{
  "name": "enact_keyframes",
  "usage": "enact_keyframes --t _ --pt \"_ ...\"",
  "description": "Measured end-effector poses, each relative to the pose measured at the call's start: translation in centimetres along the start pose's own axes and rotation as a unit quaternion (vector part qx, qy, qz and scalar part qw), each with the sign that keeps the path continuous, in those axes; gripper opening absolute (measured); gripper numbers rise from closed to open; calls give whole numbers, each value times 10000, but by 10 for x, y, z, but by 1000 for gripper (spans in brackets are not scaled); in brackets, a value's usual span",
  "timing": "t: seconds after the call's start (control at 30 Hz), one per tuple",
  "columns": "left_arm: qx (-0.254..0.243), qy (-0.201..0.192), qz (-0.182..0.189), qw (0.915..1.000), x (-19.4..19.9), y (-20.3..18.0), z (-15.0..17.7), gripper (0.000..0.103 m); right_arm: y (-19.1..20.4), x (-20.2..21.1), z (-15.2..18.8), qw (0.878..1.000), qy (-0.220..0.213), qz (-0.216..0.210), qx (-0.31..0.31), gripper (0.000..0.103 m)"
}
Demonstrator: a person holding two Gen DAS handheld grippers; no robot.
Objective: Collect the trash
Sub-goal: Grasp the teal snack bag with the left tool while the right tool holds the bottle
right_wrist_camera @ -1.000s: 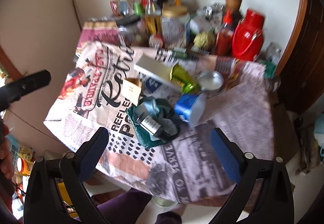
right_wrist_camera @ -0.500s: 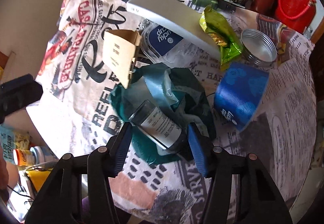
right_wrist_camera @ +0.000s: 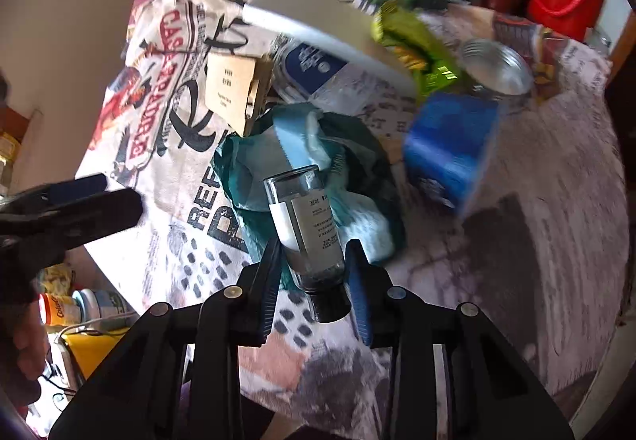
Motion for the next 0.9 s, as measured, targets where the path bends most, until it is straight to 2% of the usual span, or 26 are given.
enact_keyframes --t 0.2,0.3,0.4,0.5,0.57,0.63,0.67,0.7,0.8,0.9 --pt "-48 273 227 9994 -29 -29 -9 100 -32 25 22 9988 -213 172 -399 26" --pt "-33 419 276 9987 -41 -37 -15 88 -52 42 33 9967 -370 253 -682 26" --pt "-45 432 145 9990 -50 -42 -23 79 -69 59 45 9930 -545 422 -958 26" --pt "76 418 328 9986 -55 -43 -29 71 -85 78 57 9881 -736 438 -1280 26" --pt "10 289 438 9986 -55 -46 -31 71 -95 90 65 9850 -851 413 -1443 26" --pt "-164 232 292 9992 -59 -55 -30 66 -103 103 71 9818 -996 493 -1541 26" --pt "-230 247 245 9991 -61 -60 -28 56 -107 109 72 9809 -1054 487 -1563 26" --pt "-286 269 251 9989 -63 -66 -26 40 -109 112 73 9803 -1094 474 -1574 26" --pt "-246 279 284 9989 -66 -77 -19 24 -114 125 76 9792 -1231 495 -1534 26" --pt "-209 133 244 9994 -58 -84 -14 14 -116 137 80 9787 -1375 454 -1452 26"
Point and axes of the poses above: each gripper's, at about its wrist camera, not at the fingertips, and x roughly against the way its jaws point, y to its left, z to its underside, the point moved 8 cm from there along -x, roughly the way its jaws point, and after that the axes turned 14 degrees about y, right-handed, at the moved point
